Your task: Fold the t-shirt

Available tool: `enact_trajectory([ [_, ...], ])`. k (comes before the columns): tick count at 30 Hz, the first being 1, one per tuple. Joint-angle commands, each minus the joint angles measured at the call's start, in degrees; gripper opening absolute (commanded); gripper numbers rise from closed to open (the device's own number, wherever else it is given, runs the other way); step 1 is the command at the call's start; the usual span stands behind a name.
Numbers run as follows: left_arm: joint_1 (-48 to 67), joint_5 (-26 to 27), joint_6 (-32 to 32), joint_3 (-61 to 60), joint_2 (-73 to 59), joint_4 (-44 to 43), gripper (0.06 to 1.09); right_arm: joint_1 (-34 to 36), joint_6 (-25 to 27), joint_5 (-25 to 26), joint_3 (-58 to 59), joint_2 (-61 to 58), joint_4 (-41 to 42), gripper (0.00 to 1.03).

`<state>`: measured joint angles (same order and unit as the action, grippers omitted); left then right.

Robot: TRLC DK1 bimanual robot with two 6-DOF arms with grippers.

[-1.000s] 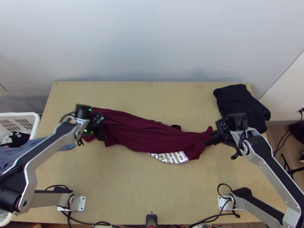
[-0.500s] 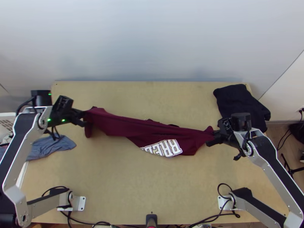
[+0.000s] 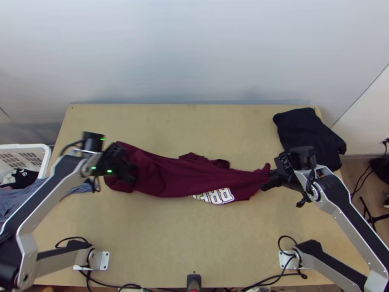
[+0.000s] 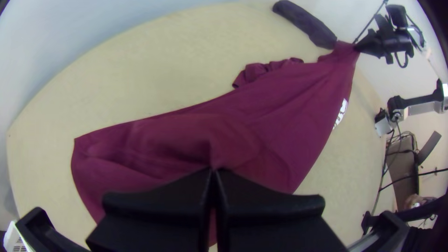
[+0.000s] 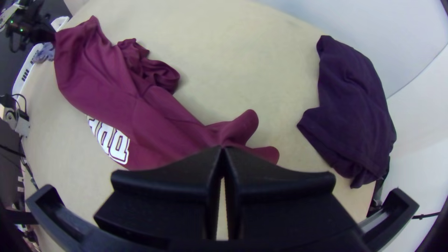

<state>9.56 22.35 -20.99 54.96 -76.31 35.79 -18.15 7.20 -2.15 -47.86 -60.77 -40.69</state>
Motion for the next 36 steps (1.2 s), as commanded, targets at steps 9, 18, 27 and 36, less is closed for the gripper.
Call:
enact_trajectory([
  [9, 11.4, -5.0, 0.6, 2.6, -16.0, -9.0, 0.4, -2.2, -0.7, 0.0, 0.4, -1.3, 0.2, 0.03],
  [18, 10.9, -6.6, -0.2, 3.8, -12.4, -6.7, 0.65, -2.3, -0.9, 0.0, 0.8, -1.9, 0.4, 0.03],
  [27, 11.4, -7.7, -0.8, 3.3, -13.1, -7.1, 0.16, -2.9, -1.2, 0.0, 1.4, -3.0, 1.6, 0.03],
  [36, 9.5, -7.9, 0.4, 9.5, -11.2, -4.8, 0.1, -2.9, -0.9, 0.0, 1.9, -2.6, 1.7, 0.03],
])
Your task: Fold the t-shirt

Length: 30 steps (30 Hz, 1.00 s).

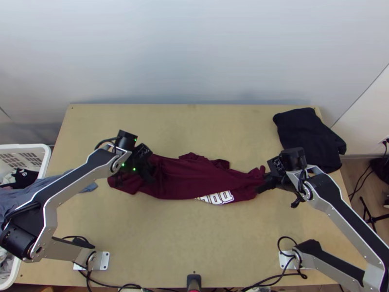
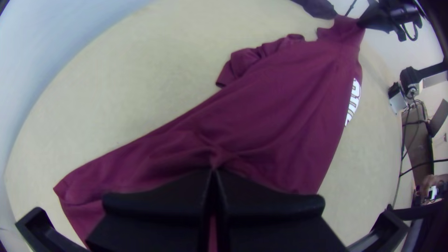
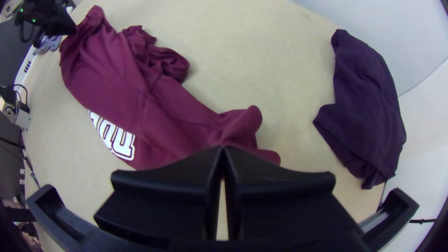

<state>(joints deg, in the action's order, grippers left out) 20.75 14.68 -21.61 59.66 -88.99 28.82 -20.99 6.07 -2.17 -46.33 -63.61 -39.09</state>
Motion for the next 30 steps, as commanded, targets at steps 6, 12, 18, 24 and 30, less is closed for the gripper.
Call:
enact_trajectory([
  [6, -5.6, -0.2, 2.4, 13.2, 6.2, 9.5, 0.1, 0.3, 0.3, 0.1, 0.4, 0.7, 0.0, 0.03],
  [12, -6.5, 0.6, 1.0, 12.1, 10.2, 15.6, 0.1, -0.1, -0.1, 0.0, 0.4, 0.8, -0.1, 0.03],
  [18, -22.4, 3.0, 1.0, 21.9, 15.6, 20.5, 0.1, 1.0, 0.3, 0.1, -2.2, 2.4, -1.2, 0.03],
  [24, -35.3, 4.5, 3.4, 31.3, 16.7, 20.7, 0.1, 4.3, -0.3, 0.1, -8.3, 7.2, -1.4, 0.03],
  [30, -32.2, 4.7, 5.5, 29.0, 22.3, 21.5, 0.1, 3.6, -1.9, 0.0, -14.2, 10.6, -2.7, 0.03],
])
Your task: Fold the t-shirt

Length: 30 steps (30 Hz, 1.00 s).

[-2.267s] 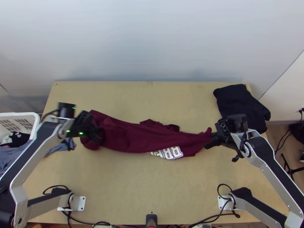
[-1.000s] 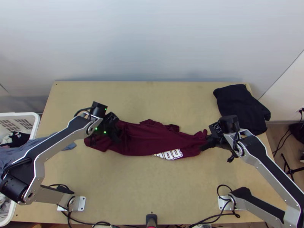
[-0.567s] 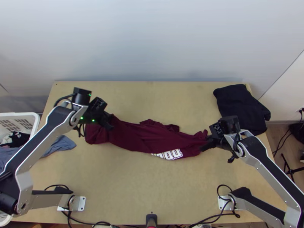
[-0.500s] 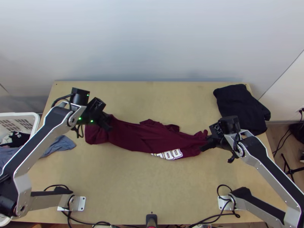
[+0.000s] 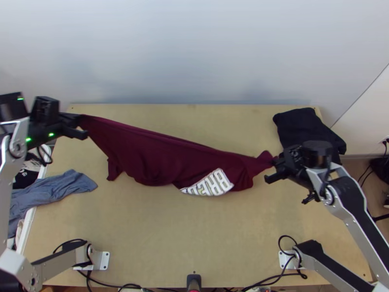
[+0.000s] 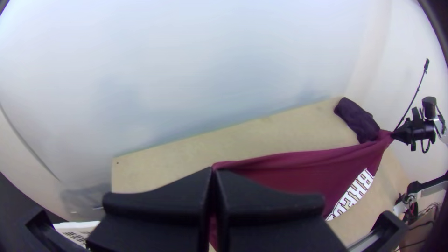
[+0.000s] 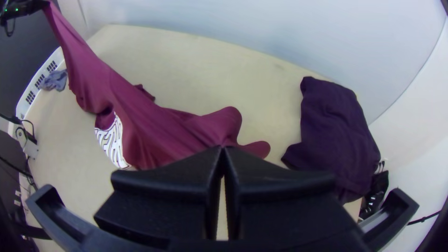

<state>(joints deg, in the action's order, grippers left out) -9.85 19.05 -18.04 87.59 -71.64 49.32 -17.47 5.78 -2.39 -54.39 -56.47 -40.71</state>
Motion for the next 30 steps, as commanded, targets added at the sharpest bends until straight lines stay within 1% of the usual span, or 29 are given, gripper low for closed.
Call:
enact_trajectory([
  [1, 0.0, 0.2, 2.2, 0.4, 5.9, 1.3, 0.1, -0.6, -2.0, 0.2, -8.0, 3.6, -1.4, 0.03],
  [7, 8.5, 0.3, 4.0, -3.2, 10.6, 1.8, 0.1, -5.3, -4.0, 0.2, -24.0, 0.0, -3.6, 0.03],
  [11, 16.4, 0.1, 4.8, -1.6, 10.0, 1.0, 0.1, -9.6, -6.2, 0.1, -36.5, -4.9, -5.0, 0.03],
  [12, 18.5, -0.1, 4.7, -0.3, 9.1, 1.0, 0.1, -11.4, -6.3, 0.2, -39.1, -5.8, -5.3, 0.03],
  [14, 21.4, -2.0, 3.5, 4.0, 6.6, 0.5, 0.1, -12.5, -7.2, 0.2, -43.4, -7.5, -5.3, 0.03],
  [16, 21.0, -3.4, 2.3, 10.4, 3.9, -0.2, 0.1, -13.6, -8.3, 0.0, -47.3, -9.0, -5.3, 0.03],
  [19, 18.2, -3.4, 5.5, 21.7, 0.5, -0.4, 0.1, -14.7, -10.0, 0.0, -53.4, -9.9, -5.0, 0.03],
  [22, 17.3, -3.5, 8.7, 27.2, 1.9, -0.5, 0.1, -14.7, -12.6, 0.6, -59.8, -10.0, -5.0, 0.03],
  [23, 17.3, -4.3, 10.1, 27.5, 3.5, -0.5, 0.1, -14.6, -13.3, 1.8, -61.4, -9.6, -5.0, 0.03],
  [24, 17.2, -5.0, 12.2, 27.5, 5.5, -0.5, 0.1, -14.6, -13.4, 4.0, -62.5, -8.8, -4.7, 0.03],
  [25, 16.2, -6.1, 14.4, 27.2, 7.7, -0.5, 0.1, -14.6, -13.4, 6.8, -62.9, -8.0, -4.5, 0.03],
  [26, 13.2, -6.4, 16.8, 26.8, 10.3, -0.2, 0.1, -14.2, -13.4, 10.9, -63.2, -7.0, -4.1, 0.03],
  [27, 10.2, -6.3, 18.7, 26.8, 12.6, 1.0, 0.1, -12.9, -13.1, 15.0, -63.6, -6.4, -4.2, 0.03],
  [28, 8.3, -6.3, 19.7, 26.6, 14.7, 2.5, 0.1, -11.1, -12.8, 17.6, -64.3, -6.1, -5.2, 0.03],
  [29, 7.1, -6.4, 20.1, 25.4, 16.7, 3.6, 0.1, -8.5, -12.8, 19.4, -64.8, -5.5, -6.2, 0.03],
  [30, 5.5, -6.4, 20.1, 23.5, 19.2, 3.7, 0.1, -5.6, -12.9, 20.0, -65.1, -4.6, -7.4, 0.03],
])
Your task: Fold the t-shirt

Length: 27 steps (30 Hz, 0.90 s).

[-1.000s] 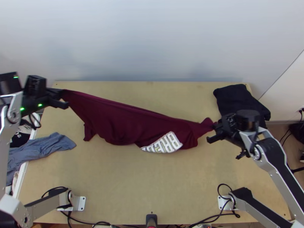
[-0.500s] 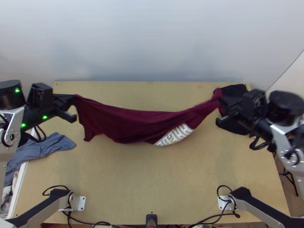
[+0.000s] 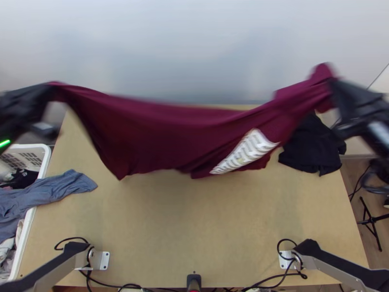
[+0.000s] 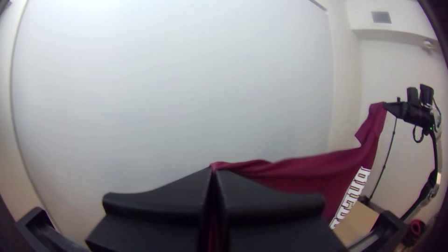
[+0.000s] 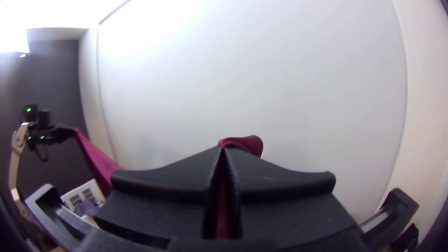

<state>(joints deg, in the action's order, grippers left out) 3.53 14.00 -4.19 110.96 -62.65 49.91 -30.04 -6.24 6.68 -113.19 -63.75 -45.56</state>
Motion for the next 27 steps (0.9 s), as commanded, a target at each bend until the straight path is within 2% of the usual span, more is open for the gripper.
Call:
enact_trajectory([
  [1, -9.6, -1.3, 6.6, -1.6, 11.9, 2.8, 0.1, 9.7, -1.0, 10.9, -6.2, 3.5, -3.6, 0.03],
  [8, -13.0, -1.3, 6.2, -1.4, 11.9, -0.6, 0.1, 28.8, -1.3, 10.9, -6.2, 9.6, -6.1, 0.03],
  [11, -12.9, 1.6, 9.0, -0.4, 11.9, -1.0, 0.1, 32.9, -2.5, 10.1, -6.4, 11.5, -9.4, 0.03],
  [16, -13.1, 1.8, 8.5, -1.8, 12.0, -1.0, 0.1, 37.9, -2.3, 8.8, -5.6, 14.5, -13.0, 0.03],
  [18, -12.2, 2.3, 7.3, -1.6, 11.6, -1.0, 0.1, 38.9, -2.2, 4.8, -4.1, 16.3, -13.1, 0.03],
  [21, -7.7, 6.1, 7.1, -2.6, 11.8, -0.9, 0.1, 38.9, -2.5, -10.0, 3.0, 19.5, -14.1, 0.03],
  [23, -7.1, 10.7, 8.7, -4.9, 12.0, -1.2, 0.1, 39.3, -2.5, -17.3, 8.1, 21.6, -13.6, 0.03],
  [25, -7.0, 13.0, 11.0, -7.3, 11.9, -2.7, 0.1, 40.9, -3.3, -21.7, 10.4, 22.0, -13.4, 0.03],
  [27, -7.0, 13.5, 10.4, -9.6, 11.9, -4.1, 0.1, 42.8, -3.6, -24.3, 11.1, 22.0, -12.3, 0.03],
])
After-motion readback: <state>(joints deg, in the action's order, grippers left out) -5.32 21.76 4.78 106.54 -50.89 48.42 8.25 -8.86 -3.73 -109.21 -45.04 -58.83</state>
